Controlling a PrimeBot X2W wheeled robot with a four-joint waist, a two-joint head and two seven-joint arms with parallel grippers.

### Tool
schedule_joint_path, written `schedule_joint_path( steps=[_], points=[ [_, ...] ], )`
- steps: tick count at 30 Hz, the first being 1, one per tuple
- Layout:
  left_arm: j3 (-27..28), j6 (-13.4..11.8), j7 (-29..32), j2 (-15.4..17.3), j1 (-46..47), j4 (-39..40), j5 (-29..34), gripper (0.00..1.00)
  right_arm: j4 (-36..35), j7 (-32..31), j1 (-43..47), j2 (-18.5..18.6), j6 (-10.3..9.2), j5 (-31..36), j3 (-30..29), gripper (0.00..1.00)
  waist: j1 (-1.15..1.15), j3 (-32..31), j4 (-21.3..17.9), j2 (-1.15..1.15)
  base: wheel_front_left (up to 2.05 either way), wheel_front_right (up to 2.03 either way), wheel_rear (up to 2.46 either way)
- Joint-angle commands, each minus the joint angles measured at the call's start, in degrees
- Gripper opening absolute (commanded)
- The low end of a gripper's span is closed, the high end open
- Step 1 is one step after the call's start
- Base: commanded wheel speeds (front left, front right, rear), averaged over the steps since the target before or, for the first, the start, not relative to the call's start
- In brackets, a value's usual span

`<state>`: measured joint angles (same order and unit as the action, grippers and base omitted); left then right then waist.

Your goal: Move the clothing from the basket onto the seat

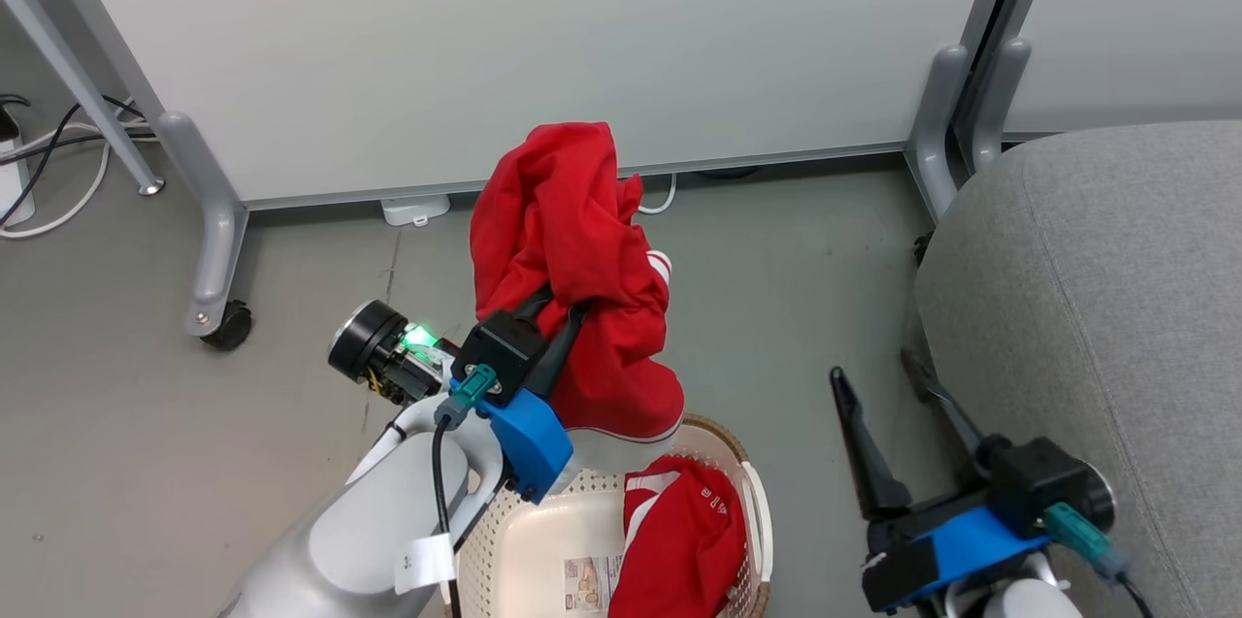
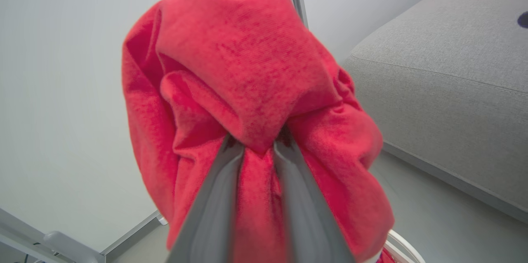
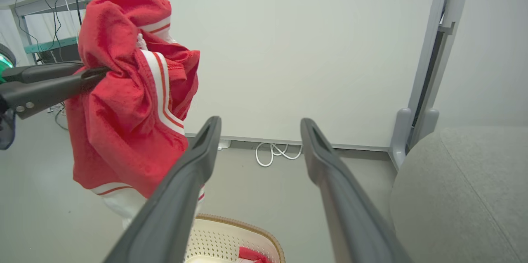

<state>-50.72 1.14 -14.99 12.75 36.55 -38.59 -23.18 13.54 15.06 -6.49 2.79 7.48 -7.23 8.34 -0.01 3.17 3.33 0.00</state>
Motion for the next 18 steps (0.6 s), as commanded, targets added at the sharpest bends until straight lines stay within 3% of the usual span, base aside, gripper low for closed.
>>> schedule_joint_path(
  steps=[1,18],
  points=[
    [0.35,0.17,-0.29,-0.06,0.33,0.28,0.24,0.0,0.18,0.18,-0.9,0.19,0.03,0.35,1.05,1.0,0.01,0.16,0.11,0.0,0.0,0.0,0.0],
    [-0.91,1.36,-0.29,-3.93,3.46,1.17,2.24,0.0,8.18,0.12,-11.03,0.2,0.03,0.05,16.16,1.0,0.01,2.13,3.55,0.0,0.0,0.0,0.0]
  ],
)
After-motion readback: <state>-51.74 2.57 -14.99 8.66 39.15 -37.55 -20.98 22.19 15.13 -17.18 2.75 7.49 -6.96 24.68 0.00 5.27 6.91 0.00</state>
